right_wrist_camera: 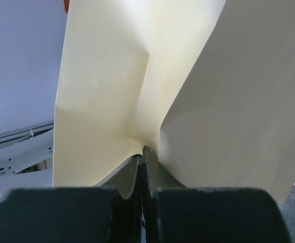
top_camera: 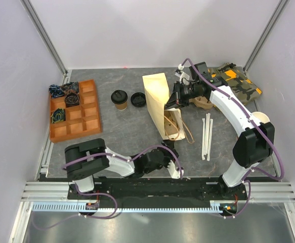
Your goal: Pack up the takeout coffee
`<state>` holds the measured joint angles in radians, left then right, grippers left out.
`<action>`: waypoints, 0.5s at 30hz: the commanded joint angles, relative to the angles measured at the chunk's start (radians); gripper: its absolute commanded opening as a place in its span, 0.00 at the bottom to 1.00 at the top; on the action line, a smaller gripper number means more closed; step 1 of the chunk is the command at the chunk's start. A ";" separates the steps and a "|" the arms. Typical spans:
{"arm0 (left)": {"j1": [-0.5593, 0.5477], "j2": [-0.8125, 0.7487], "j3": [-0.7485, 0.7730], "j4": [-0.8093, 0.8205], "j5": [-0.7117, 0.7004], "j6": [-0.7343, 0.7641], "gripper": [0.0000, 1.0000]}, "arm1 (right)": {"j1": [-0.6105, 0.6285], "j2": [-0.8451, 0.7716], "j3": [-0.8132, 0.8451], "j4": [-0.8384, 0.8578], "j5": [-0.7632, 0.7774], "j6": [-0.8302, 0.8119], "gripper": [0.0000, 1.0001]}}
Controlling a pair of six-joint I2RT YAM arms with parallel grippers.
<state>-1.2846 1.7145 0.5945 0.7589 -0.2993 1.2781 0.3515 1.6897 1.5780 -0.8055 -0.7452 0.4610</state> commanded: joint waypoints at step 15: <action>0.042 0.128 0.031 0.221 -0.015 0.109 0.52 | 0.009 -0.027 -0.012 0.009 -0.002 0.042 0.00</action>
<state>-1.2633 1.8248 0.5953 0.8928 -0.3073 1.3518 0.3546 1.6897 1.5768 -0.8005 -0.7452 0.4770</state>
